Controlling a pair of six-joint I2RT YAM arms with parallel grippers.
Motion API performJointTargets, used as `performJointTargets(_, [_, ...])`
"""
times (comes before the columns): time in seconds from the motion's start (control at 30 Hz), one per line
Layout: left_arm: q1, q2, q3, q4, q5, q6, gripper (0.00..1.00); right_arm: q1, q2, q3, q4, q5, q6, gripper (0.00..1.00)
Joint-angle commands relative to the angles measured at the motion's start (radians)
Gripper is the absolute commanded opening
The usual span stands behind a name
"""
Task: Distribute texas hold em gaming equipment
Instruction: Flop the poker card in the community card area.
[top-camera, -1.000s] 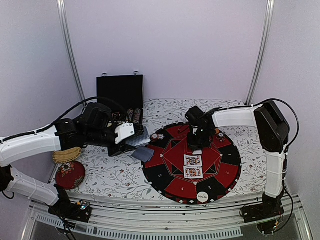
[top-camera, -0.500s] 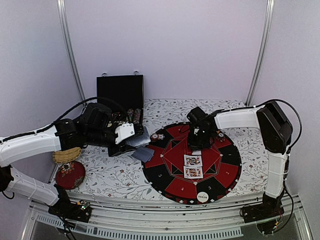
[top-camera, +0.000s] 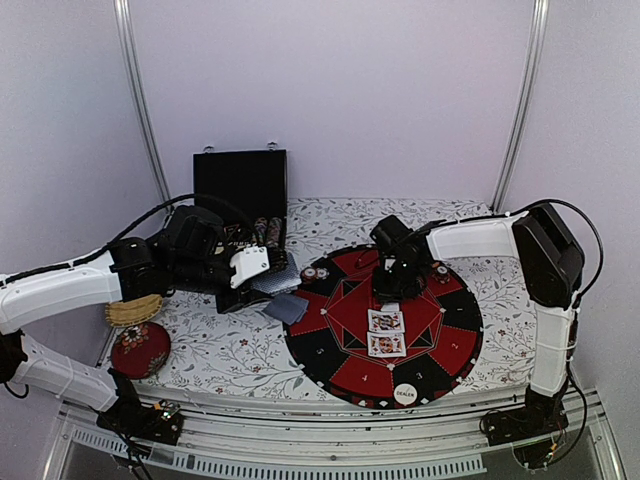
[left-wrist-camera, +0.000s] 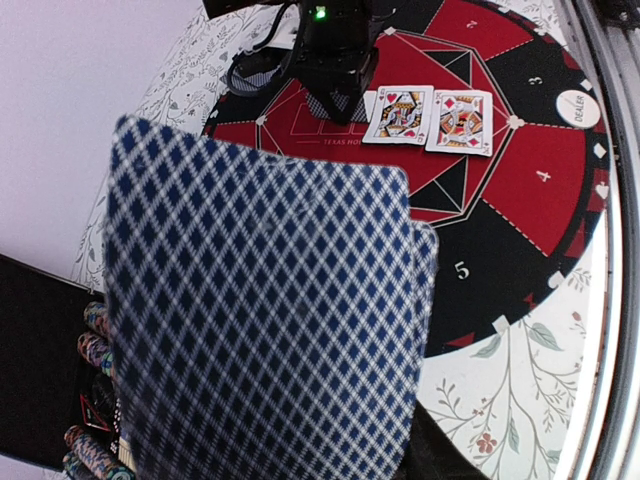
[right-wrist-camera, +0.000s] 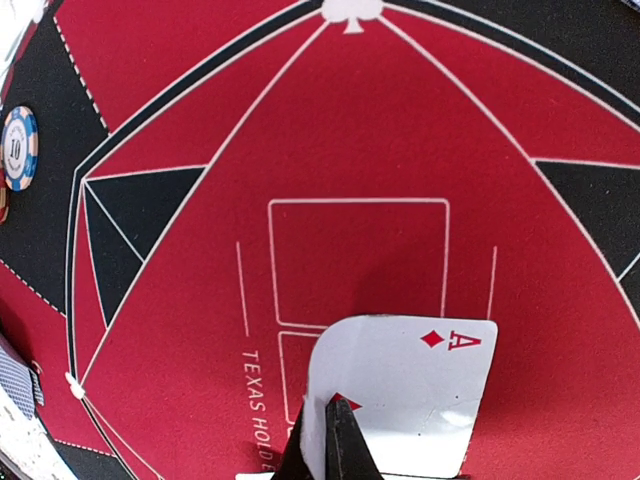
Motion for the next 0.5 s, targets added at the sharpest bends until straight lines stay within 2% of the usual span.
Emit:
performJointTargets(0.0, [-0.018, -0.014, -0.007, 0.015, 0.004, 0.004, 0.47, 0.01, 0.021, 0.012, -0.007, -0.01, -0.01, 0.04])
performJointTargets(0.07, [-0.017, -0.014, -0.006, 0.015, 0.005, 0.004, 0.47, 0.01, 0.019, 0.014, -0.006, -0.013, -0.013, 0.09])
performJointTargets(0.23, [-0.017, -0.014, -0.007, 0.015, 0.005, 0.005, 0.47, 0.012, 0.018, 0.026, -0.007, -0.023, -0.024, 0.35])
performJointTargets(0.37, [-0.017, -0.014, -0.008, 0.015, 0.004, 0.005, 0.47, 0.023, 0.011, 0.053, -0.024, -0.022, -0.036, 0.47])
performJointTargets(0.43, [-0.017, -0.014, -0.008, 0.015, 0.004, 0.006, 0.47, 0.033, 0.005, 0.077, -0.04, -0.017, -0.054, 0.61])
performJointTargets(0.47, [-0.017, -0.014, -0.008, 0.015, 0.003, 0.005, 0.47, 0.04, 0.002, 0.092, -0.051, -0.013, -0.063, 0.79])
